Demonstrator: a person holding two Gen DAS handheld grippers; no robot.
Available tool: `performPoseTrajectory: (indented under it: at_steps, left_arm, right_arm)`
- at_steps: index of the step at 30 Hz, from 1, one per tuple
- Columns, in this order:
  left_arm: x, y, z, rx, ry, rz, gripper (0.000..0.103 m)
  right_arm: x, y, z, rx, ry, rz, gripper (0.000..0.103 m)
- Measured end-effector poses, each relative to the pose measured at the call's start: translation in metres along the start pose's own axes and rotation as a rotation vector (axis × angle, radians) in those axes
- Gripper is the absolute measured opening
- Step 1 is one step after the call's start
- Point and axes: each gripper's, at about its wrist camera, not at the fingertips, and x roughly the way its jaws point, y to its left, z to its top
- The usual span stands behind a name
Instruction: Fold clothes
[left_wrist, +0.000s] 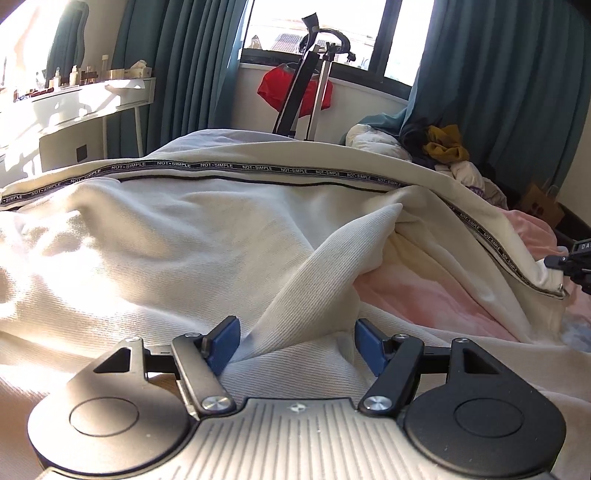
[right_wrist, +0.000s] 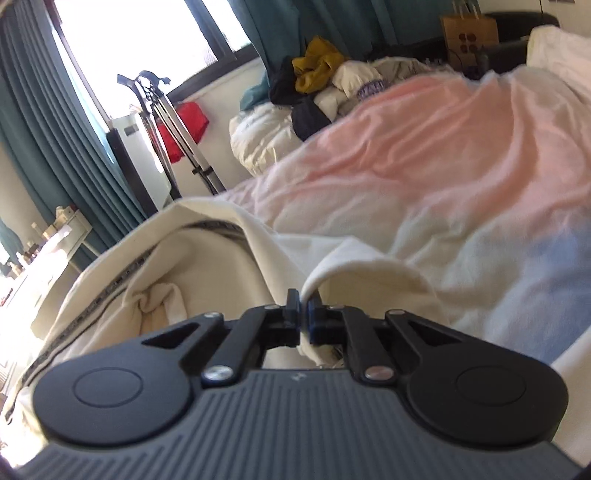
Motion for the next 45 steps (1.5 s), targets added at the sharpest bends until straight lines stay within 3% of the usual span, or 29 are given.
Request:
performPoseTrajectory:
  at_steps: [6, 10, 14, 17, 19, 21, 24, 27, 30, 36, 38, 40, 43, 44, 45]
  left_arm:
    - [-0.004, -0.007, -0.001, 0.0, -0.02, -0.008, 0.073]
    - [-0.001, -0.011, -0.003, 0.024, -0.033, -0.01, 0.074]
    - [0.004, -0.011, -0.003, 0.023, -0.043, -0.025, 0.074]
    - [0.006, -0.011, -0.003, 0.027, -0.048, -0.038, 0.074]
    - [0.006, -0.011, -0.003, 0.033, -0.05, -0.041, 0.074]
    - [0.005, -0.011, -0.003, 0.041, -0.052, -0.041, 0.074]
    - [0.002, -0.011, -0.002, 0.038, -0.054, -0.045, 0.074]
    - [-0.002, -0.011, 0.0, 0.028, -0.056, -0.051, 0.074]
    - [-0.004, -0.012, 0.001, 0.02, -0.055, -0.051, 0.074]
    - [-0.009, -0.013, 0.0, 0.004, -0.058, -0.056, 0.074]
    - [-0.009, -0.014, 0.0, 0.01, -0.063, -0.057, 0.074]
    - [-0.008, -0.015, -0.002, 0.046, -0.077, -0.039, 0.074]
    - [-0.002, -0.015, -0.005, 0.087, -0.084, -0.007, 0.073]
    - [0.0, -0.014, -0.005, 0.089, -0.082, -0.009, 0.071]
    - [0.001, -0.013, -0.005, 0.092, -0.08, -0.011, 0.07]
  right_arm:
    - [0.018, -0.004, 0.091, 0.011, -0.084, -0.094, 0.007]
    - [0.062, -0.026, 0.137, 0.074, -0.048, -0.207, 0.007]
    - [0.104, -0.046, 0.141, 0.077, 0.06, -0.288, 0.009]
    - [0.103, -0.063, 0.133, 0.118, 0.074, -0.269, 0.01]
    - [0.093, -0.077, 0.125, 0.181, 0.06, -0.247, 0.023]
    - [0.077, -0.09, 0.12, 0.22, 0.026, -0.256, 0.052]
    - [0.049, -0.108, 0.114, 0.247, -0.039, -0.299, 0.077]
    - [0.024, -0.124, 0.097, 0.332, -0.014, -0.276, 0.077]
    - [0.004, -0.127, 0.06, 0.453, 0.089, -0.143, 0.076]
    - [-0.004, -0.093, -0.013, 0.565, 0.267, -0.019, 0.077]
    - [0.01, -0.083, -0.024, 0.549, 0.285, -0.038, 0.077]
    - [0.02, -0.079, -0.021, 0.551, 0.24, -0.098, 0.076]
    - [0.03, -0.075, -0.011, 0.57, 0.152, -0.18, 0.05]
    - [0.031, -0.073, -0.007, 0.571, 0.125, -0.2, 0.03]
    - [0.029, -0.071, 0.0, 0.56, 0.102, -0.203, 0.02]
